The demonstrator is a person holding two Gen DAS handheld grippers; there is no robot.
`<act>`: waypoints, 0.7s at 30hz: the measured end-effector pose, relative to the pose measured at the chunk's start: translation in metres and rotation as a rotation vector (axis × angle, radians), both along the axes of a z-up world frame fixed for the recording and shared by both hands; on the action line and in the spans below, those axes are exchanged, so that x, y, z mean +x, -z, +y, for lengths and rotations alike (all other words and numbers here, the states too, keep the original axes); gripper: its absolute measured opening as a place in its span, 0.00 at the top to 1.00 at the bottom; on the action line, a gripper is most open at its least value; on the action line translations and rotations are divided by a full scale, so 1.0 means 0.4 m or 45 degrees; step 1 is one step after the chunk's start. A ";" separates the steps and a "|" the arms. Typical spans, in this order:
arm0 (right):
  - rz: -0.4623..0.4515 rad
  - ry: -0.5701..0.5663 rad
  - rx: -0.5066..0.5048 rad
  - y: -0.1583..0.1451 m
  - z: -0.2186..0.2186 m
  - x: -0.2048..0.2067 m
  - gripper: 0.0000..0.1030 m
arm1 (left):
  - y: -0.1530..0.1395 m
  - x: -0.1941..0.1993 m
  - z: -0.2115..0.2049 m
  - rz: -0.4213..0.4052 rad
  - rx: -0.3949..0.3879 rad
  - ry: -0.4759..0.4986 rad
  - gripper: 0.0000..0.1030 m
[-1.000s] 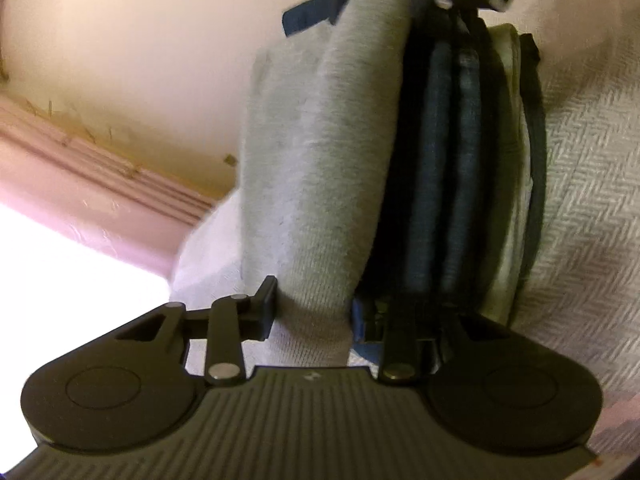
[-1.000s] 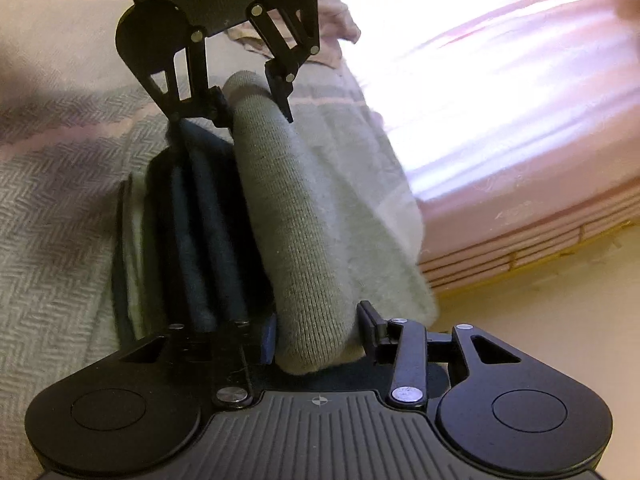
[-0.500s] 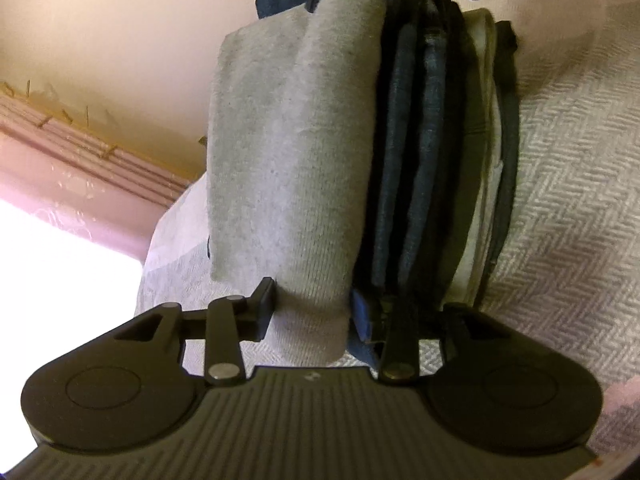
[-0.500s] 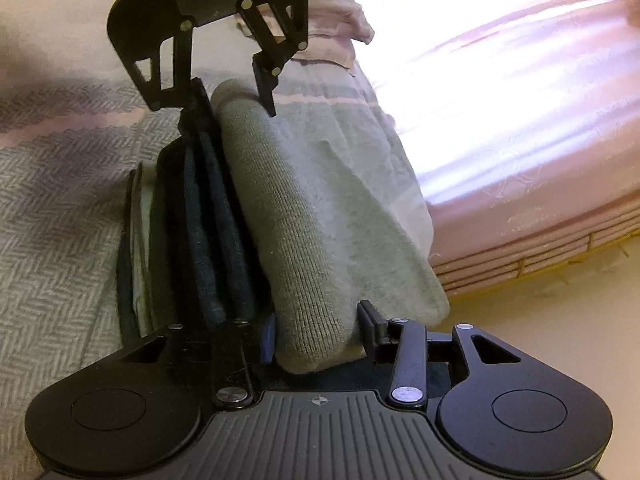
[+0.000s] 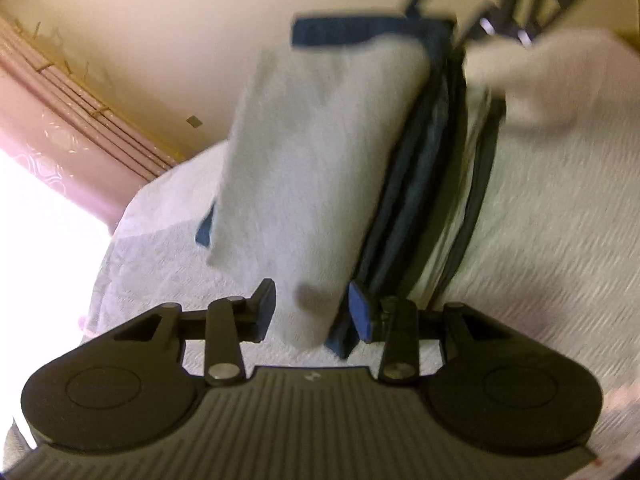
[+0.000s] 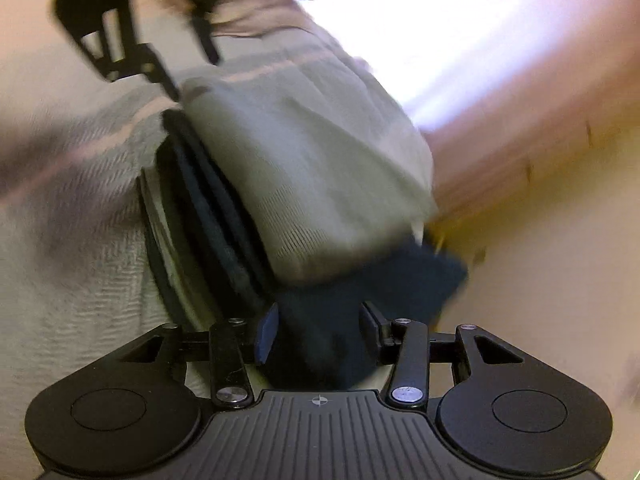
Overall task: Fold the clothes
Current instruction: 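Open both grippers to release the skirt and smooth it on the stack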
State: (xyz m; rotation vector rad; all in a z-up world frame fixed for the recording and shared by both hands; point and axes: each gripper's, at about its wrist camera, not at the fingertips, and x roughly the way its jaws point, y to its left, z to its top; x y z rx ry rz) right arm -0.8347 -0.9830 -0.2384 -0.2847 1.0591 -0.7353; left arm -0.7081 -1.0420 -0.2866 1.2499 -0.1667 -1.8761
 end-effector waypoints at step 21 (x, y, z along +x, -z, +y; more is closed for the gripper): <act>-0.472 0.264 0.347 -0.091 -0.242 -0.072 0.73 | -0.031 -0.216 -0.184 0.359 0.307 -0.046 0.60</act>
